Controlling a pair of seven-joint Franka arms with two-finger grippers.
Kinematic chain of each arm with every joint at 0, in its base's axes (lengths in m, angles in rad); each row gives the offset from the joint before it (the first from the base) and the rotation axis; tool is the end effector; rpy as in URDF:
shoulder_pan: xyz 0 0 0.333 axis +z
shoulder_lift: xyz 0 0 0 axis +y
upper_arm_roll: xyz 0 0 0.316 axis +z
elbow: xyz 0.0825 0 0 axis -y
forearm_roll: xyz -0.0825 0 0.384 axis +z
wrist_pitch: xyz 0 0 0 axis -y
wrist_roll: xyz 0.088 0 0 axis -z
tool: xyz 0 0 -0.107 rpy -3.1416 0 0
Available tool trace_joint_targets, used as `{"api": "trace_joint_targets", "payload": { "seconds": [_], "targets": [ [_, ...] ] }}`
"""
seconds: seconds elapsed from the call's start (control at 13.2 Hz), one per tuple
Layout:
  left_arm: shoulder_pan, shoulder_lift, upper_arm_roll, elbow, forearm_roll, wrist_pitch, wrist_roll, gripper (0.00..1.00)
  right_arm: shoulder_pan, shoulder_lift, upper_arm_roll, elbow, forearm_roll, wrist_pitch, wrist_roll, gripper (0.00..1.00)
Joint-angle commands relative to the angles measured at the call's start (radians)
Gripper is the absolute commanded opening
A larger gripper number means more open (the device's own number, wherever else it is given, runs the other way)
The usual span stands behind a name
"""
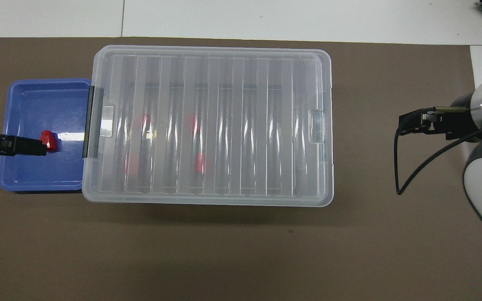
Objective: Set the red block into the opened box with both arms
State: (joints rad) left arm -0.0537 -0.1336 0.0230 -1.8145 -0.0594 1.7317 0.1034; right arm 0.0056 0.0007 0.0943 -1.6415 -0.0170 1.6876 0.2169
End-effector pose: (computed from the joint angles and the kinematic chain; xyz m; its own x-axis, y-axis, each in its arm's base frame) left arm 0.5234 -0.0208 0.5947 0.9907 -0.1241 0.0566 -0.1272 -0.9903 0.0565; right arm 0.5617 0.0546 0.6010 0.9922 -0.1149 0.0479 -0.1153 -0.9933 0.0067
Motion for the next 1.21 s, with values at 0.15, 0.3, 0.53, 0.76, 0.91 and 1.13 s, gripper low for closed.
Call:
{"api": "trace_joint_targets", "payload": {
  "seconds": [0.15, 0.3, 0.53, 0.76, 0.91, 1.13],
  "targets": [
    [-0.023, 0.005, 0.015, 0.0, -0.014, 0.008, -0.013, 1.0, 0.066, 0.019, 0.007, -0.116, 0.015, 0.181, 0.125, 0.96],
    [-0.018, 0.005, 0.014, 0.0, -0.014, 0.009, -0.013, 1.0, 0.086, 0.051, 0.008, -0.145, 0.015, 0.268, 0.131, 0.96],
    [-0.012, 0.003, 0.011, 0.0, -0.013, 0.014, -0.013, 1.0, 0.123, 0.094, 0.01, -0.181, 0.015, 0.372, 0.151, 0.96],
    [-0.012, 0.002, 0.008, 0.0, -0.013, 0.014, -0.013, 1.0, 0.157, 0.113, 0.01, -0.199, 0.017, 0.389, 0.154, 0.96],
    [-0.011, 0.002, 0.008, 0.0, -0.013, 0.014, -0.011, 1.0, 0.16, 0.099, 0.01, -0.245, 0.017, 0.412, 0.15, 0.98],
    [-0.012, 0.0, 0.008, 0.0, -0.013, 0.014, -0.011, 1.0, 0.157, 0.087, 0.01, -0.27, 0.017, 0.406, 0.137, 0.98]
  ]
}}
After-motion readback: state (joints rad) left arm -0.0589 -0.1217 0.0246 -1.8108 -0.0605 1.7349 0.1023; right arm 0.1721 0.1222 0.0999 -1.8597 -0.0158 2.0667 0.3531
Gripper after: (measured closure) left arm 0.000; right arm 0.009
